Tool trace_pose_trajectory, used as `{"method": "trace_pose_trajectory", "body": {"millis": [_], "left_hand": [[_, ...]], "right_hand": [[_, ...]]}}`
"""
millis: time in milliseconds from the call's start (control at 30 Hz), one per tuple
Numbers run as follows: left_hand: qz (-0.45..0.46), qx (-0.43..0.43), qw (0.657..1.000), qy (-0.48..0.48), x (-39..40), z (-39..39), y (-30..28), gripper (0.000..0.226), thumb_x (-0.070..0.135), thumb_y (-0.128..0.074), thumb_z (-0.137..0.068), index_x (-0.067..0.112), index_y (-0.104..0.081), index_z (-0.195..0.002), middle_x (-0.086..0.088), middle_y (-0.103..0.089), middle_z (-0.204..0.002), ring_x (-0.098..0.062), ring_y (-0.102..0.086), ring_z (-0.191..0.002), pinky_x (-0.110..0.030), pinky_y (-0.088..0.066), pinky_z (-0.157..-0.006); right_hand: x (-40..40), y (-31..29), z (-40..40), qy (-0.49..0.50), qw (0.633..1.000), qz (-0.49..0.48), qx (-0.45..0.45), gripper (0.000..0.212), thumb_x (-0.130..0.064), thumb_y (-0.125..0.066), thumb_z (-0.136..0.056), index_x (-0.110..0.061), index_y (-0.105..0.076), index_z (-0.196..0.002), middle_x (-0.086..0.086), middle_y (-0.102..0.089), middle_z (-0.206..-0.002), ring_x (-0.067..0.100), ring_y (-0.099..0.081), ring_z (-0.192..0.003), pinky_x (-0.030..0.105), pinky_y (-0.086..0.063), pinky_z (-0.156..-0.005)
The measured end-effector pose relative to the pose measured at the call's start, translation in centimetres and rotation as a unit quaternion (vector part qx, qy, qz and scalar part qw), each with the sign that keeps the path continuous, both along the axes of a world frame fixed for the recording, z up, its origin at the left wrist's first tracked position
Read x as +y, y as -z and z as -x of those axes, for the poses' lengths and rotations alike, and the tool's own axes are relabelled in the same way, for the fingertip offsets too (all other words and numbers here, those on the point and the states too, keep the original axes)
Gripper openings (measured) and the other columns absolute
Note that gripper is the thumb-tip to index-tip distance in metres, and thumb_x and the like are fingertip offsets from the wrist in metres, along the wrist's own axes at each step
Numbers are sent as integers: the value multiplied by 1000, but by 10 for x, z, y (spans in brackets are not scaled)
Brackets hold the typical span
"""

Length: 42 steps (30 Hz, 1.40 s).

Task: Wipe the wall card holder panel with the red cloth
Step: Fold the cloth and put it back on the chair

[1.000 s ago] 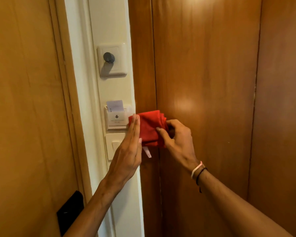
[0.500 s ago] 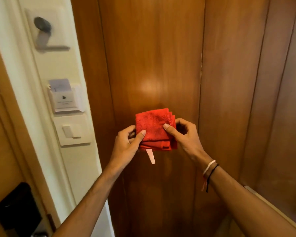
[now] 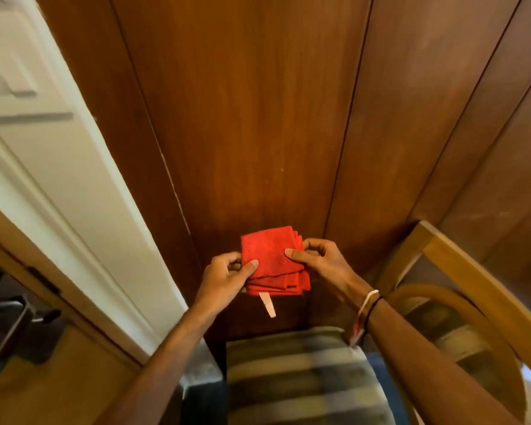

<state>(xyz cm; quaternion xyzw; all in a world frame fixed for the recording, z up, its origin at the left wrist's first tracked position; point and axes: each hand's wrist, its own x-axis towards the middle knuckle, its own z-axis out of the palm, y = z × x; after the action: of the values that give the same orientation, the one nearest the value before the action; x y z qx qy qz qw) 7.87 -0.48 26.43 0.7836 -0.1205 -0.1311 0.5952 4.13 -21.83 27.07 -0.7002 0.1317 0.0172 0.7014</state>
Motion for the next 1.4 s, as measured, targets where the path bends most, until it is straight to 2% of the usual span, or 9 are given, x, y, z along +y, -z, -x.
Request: {"method": "trace_pose_trajectory", "body": {"millis": [200,333,433,533,667,867,1033,1167,1400], "left_hand": [[-87,167,982,-16,-6,33,133,13,27,-66,-88,15,-71,-87,-5,-73,-93,-17,-71,-90,-30,-60,-74],[-105,243,963,-49,-17,58,213,5,22,-67,-87,22,-66,-82,-3,-71,-96,-22,-68,-96,-41,-58,-86],[-115,301,942,-92,-27,68,262,11,14,-70,-85,21,-62,-84,-4,-67,-98,-27,-67,-97,-47,-57,-90],[-123,328,932,-92,-34,82,304,13,9,-68,-85,20,-64,-90,-5,-69,-99,-24,-68,-95,-38,-59,-81],[-123,330,931,-97,-36,105,343,29,1,-69,-82,14,-54,-104,-13,-63,-110,-28,-64,-97,-50,-59,-82],[-168,141,975,-45,-27,137,378,87,81,-41,-70,-2,-57,-91,-16,-62,-87,-27,-61,-80,-40,-53,-66],[-290,125,947,-50,-30,142,401,10,8,-54,-94,4,-62,-96,-12,-64,-100,-27,-62,-96,-20,-44,-72],[-307,145,940,-20,-24,144,406,20,6,-49,-96,8,-59,-113,-10,-60,-118,-15,-57,-99,-14,-48,-71],[-269,181,943,73,-8,125,368,35,16,-48,-99,10,-47,-133,-16,-52,-135,-24,-55,-120,-37,-55,-95]], "right_hand": [[-4,130,34,7,969,-99,225,5,-5,-71,-91,-7,-67,-88,22,-69,-104,26,-68,-88,38,-63,-80],[0,207,61,47,933,-159,318,13,3,-66,-92,-5,-65,-103,23,-69,-121,39,-64,-115,55,-50,-108],[5,257,74,90,919,-129,363,24,8,-64,-92,1,-65,-114,29,-64,-133,43,-64,-119,53,-55,-99],[6,301,87,100,911,-80,392,29,7,-69,-88,2,-68,-117,26,-70,-122,33,-72,-90,37,-58,-68],[8,347,102,101,900,-20,423,11,6,-73,-82,-3,-70,-87,31,-71,-118,45,-70,-109,55,-57,-97],[25,381,111,85,891,-16,446,26,2,-62,-91,7,-72,-114,29,-72,-120,42,-69,-116,56,-55,-103],[33,393,112,73,883,-19,463,25,2,-59,-93,8,-70,-114,31,-72,-120,43,-70,-114,56,-57,-101],[37,392,113,50,888,25,457,26,-1,-60,-92,8,-71,-114,29,-73,-118,41,-72,-109,53,-57,-100],[42,365,104,25,911,66,406,24,-3,-61,-92,0,-73,-112,21,-73,-117,37,-69,-108,42,-58,-92]]}}
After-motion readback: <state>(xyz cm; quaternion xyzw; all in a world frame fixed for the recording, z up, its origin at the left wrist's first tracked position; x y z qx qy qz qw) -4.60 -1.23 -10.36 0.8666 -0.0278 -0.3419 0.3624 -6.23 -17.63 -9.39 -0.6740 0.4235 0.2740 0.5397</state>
